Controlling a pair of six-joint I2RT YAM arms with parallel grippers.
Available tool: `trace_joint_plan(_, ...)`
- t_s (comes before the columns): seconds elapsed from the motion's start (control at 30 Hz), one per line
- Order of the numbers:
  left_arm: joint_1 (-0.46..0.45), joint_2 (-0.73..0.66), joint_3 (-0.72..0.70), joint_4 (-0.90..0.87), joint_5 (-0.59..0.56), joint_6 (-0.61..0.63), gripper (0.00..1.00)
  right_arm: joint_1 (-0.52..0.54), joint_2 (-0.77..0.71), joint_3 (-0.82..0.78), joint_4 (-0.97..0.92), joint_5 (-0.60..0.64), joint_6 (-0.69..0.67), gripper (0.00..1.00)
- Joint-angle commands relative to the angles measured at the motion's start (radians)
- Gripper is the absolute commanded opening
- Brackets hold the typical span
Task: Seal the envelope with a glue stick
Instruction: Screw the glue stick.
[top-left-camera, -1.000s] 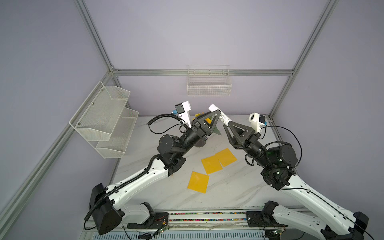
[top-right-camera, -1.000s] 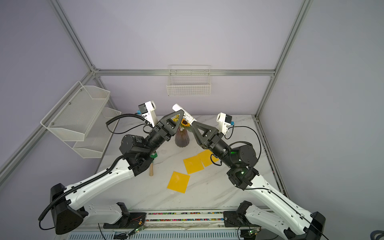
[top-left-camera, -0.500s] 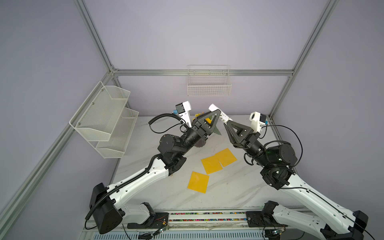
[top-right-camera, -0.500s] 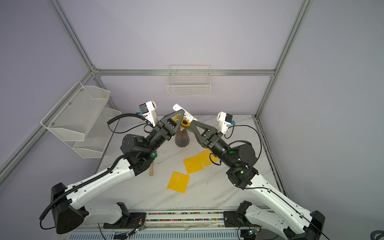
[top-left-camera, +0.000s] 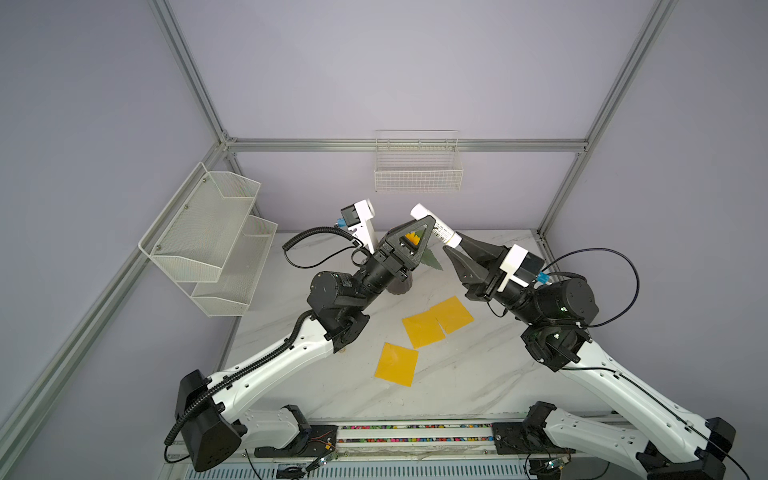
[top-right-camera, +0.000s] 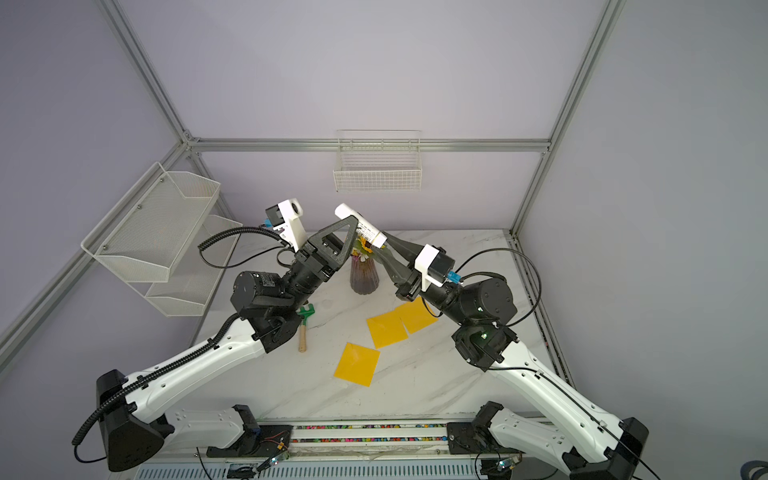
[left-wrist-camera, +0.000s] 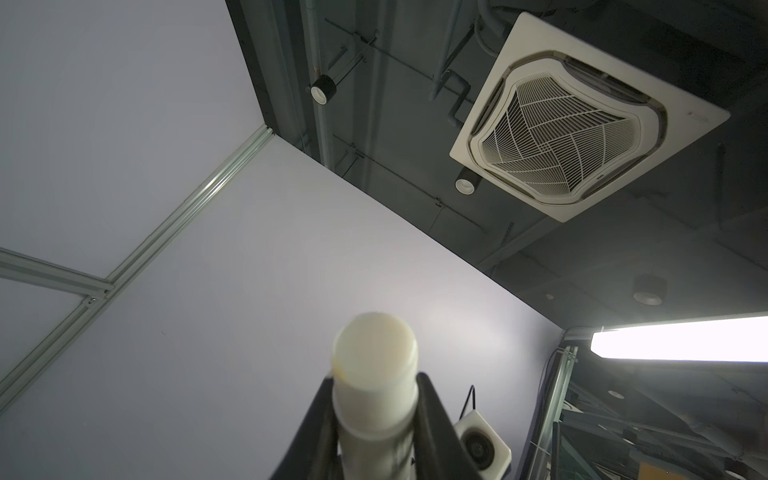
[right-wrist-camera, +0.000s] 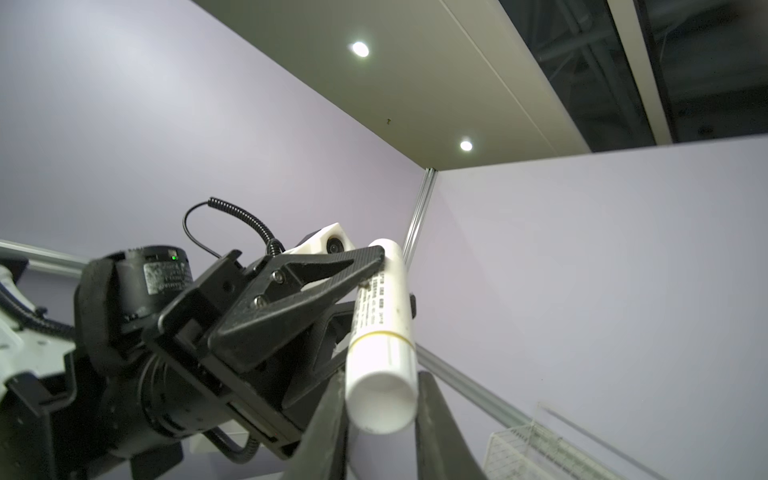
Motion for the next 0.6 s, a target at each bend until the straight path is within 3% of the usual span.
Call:
trace_joint_plan(0.0, 0.002, -0.005, 0.022, -0.021, -0.008, 0.018, 0.0, 0.017, -0.004, 0.026, -0.033, -0.188, -0.315, 0.14)
trace_joint_plan(0.1, 0.002, -0.007, 0.02, -0.022, -0.013, 0.019, 0.0, 0.017, -0.04, 0.01, -0.044, -0.125, -0.214, 0.33)
trace_joint_plan(0.2, 0.002, -0.007, 0.022, -0.022, -0.004, 0.021, 0.0, 0.017, -0.069, -0.009, -0.049, -0.043, -0.014, 0.4)
trace_joint_plan(0.3, 0.002, -0.004, 0.018, -0.014, -0.005, 0.021, 0.0, 0.017, -0.095, -0.034, -0.045, 0.033, 0.284, 0.43)
trace_joint_plan(0.57, 0.002, -0.005, 0.014, -0.012, -0.007, 0.029, 0.0, 0.017, -0.092, -0.072, 0.038, 0.199, 1.283, 0.47)
